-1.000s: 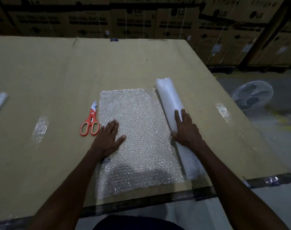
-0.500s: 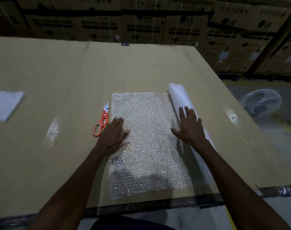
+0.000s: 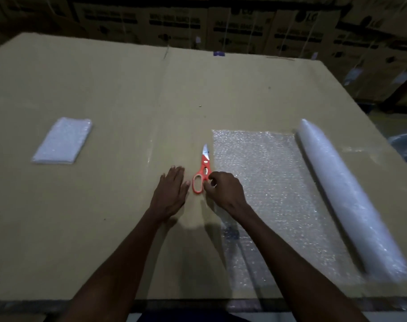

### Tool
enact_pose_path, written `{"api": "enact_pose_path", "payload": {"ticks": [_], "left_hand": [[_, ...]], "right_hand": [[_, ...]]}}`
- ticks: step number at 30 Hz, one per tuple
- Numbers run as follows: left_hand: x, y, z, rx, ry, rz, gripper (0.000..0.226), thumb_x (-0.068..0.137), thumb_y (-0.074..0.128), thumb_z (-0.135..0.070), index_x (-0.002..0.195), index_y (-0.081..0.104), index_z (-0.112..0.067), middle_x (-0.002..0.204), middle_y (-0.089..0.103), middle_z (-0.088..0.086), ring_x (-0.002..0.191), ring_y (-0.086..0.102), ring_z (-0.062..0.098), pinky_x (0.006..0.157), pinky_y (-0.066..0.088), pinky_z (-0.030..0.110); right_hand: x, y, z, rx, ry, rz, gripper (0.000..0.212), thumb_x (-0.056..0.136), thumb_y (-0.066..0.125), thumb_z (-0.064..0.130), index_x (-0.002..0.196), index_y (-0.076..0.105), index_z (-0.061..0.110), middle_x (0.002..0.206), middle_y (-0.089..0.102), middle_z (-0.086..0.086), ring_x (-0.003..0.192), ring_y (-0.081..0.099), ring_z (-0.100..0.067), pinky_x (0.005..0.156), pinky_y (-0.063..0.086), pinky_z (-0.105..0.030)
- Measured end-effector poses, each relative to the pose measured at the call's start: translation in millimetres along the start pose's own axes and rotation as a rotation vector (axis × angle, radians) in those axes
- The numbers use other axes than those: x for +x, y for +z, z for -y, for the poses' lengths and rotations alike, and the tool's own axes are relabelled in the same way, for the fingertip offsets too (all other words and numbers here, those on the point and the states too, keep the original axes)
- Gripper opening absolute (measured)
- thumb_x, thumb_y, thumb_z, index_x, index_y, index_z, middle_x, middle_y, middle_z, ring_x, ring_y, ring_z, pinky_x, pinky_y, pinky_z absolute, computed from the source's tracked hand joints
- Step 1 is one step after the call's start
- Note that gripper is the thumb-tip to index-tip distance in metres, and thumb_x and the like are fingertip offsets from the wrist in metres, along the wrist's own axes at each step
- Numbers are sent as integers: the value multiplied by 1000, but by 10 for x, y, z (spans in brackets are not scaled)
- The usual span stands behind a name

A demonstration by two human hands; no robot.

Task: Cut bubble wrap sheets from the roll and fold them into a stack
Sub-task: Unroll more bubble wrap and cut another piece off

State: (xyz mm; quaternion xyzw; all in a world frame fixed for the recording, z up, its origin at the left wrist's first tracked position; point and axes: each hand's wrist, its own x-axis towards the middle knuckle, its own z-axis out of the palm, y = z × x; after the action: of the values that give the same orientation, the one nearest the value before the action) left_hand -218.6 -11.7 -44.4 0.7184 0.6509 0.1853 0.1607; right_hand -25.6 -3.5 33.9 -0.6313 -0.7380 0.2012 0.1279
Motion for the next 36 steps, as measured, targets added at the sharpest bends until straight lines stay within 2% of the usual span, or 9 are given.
{"api": "enact_pose_path", "payload": {"ticks": [6, 14, 16, 19, 22, 24, 26, 31, 36], "left_hand": [[-34, -72, 130, 17, 39, 51, 66, 101, 19, -44, 155, 31, -8, 162, 30, 9, 153, 17, 25, 122, 13, 45], [-28, -75, 116, -4, 87, 56, 69, 101, 12, -47, 155, 31, -8, 162, 30, 9, 153, 16, 24, 122, 14, 48], [-25, -94, 108, -16, 103, 29, 73, 99, 8, -50, 154, 33, -8, 161, 33, 9, 153, 17, 23, 122, 14, 49], [-41, -146, 75, -28, 107, -23, 67, 101, 12, -46, 153, 33, -9, 160, 33, 8, 153, 16, 22, 123, 12, 48], [-94, -198, -13, -44, 99, -64, 60, 104, 18, -41, 154, 33, -10, 161, 33, 7, 153, 17, 21, 123, 10, 46], [-141, -197, -89, -66, 105, -79, 56, 106, 21, -38, 154, 33, -12, 161, 33, 6, 153, 16, 20, 123, 9, 45], [-200, -155, -198, -90, 115, -81, 53, 108, 24, -37, 154, 33, -13, 161, 32, 4, 153, 15, 18, 123, 8, 45], [-355, 26, -603, -83, 167, -98, 56, 104, 24, -40, 152, 36, -14, 159, 36, 4, 152, 19, 18, 123, 10, 45], [-594, 279, -1109, -37, 216, -98, 61, 103, 19, -46, 152, 36, -13, 159, 37, 4, 152, 21, 20, 122, 13, 48]], "right_hand": [[136, 270, 335, -87, 201, -53, 41, 98, 55, 46, 111, 64, 7, 111, 66, -18, 103, 63, -40, 83, 48, -41], [358, 183, 367, -4, 334, 18, 45, 86, 78, 32, 113, 60, 1, 119, 65, -21, 112, 62, -38, 88, 48, -38], [390, 128, 334, 207, 414, 8, 42, 78, 82, 33, 95, 68, -3, 93, 71, -20, 90, 69, -33, 76, 51, -37], [316, -35, 296, 937, 554, 14, 26, 80, 81, 16, 81, 69, -8, 68, 64, -18, 53, 63, -24, 53, 59, -33], [104, -256, 253, 1463, 525, 38, 8, 88, 72, 5, 88, 70, -3, 79, 65, -18, 64, 66, -24, 61, 61, -29], [-35, -350, 151, 1675, 462, 12, 21, 79, 75, 9, 95, 69, -3, 87, 70, -20, 73, 71, -24, 68, 62, -31], [-198, -431, 23, 1767, 439, -22, 32, 73, 76, 9, 101, 68, -6, 92, 71, -20, 77, 71, -22, 70, 61, -30], [-674, -581, -279, 1694, 422, -44, 6, 90, 67, 0, 95, 67, -3, 76, 64, -11, 67, 63, -17, 62, 57, -25], [-1297, -687, -787, 1637, 430, -48, 19, 83, 72, -2, 101, 69, -8, 85, 71, -16, 71, 69, -18, 65, 58, -22]]}}
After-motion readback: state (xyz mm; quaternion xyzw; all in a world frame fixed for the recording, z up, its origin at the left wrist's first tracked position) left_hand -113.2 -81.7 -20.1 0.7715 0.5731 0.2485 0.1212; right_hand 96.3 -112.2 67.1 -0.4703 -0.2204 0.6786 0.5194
